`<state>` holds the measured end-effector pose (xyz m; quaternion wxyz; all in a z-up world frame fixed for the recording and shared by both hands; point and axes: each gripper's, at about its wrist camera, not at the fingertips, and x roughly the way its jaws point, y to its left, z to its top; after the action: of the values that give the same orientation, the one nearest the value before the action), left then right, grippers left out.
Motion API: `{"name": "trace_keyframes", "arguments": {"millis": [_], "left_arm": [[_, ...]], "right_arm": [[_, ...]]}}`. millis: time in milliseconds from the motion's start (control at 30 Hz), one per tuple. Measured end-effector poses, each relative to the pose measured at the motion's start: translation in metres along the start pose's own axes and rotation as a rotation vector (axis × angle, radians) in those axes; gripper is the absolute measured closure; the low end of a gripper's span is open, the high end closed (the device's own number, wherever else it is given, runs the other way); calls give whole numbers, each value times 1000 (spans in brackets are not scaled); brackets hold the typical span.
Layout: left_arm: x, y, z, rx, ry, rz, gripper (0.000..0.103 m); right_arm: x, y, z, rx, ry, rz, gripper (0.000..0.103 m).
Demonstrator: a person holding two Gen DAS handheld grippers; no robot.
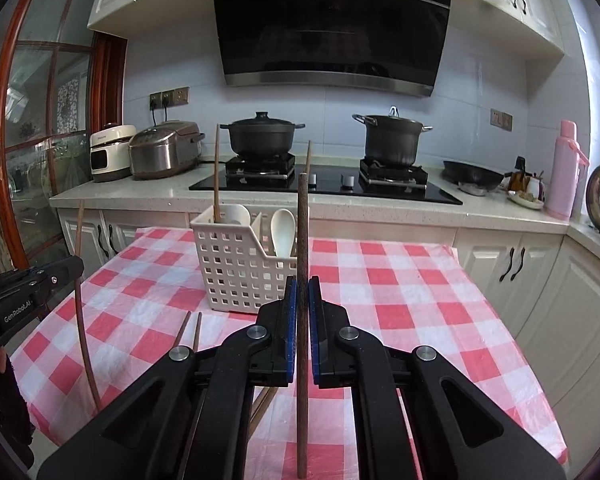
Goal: Organize utensils
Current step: 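Lift both chopsticks upright and carry them over the white caddy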
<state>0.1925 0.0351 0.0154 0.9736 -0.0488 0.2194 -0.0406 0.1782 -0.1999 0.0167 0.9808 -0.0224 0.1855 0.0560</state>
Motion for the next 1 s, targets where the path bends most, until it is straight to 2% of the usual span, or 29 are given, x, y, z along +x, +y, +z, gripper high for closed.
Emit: {"name": "trace_keyframes", "arguments": {"millis": [433, 1000], "left_arm": [[-22, -4, 8, 7, -55, -9, 97], [-24, -16, 20, 55, -100, -4, 97]], "right_arm": [[-23, 0, 8, -10, -61, 6, 97], [-23, -7, 11, 9, -66, 11, 97]]}}
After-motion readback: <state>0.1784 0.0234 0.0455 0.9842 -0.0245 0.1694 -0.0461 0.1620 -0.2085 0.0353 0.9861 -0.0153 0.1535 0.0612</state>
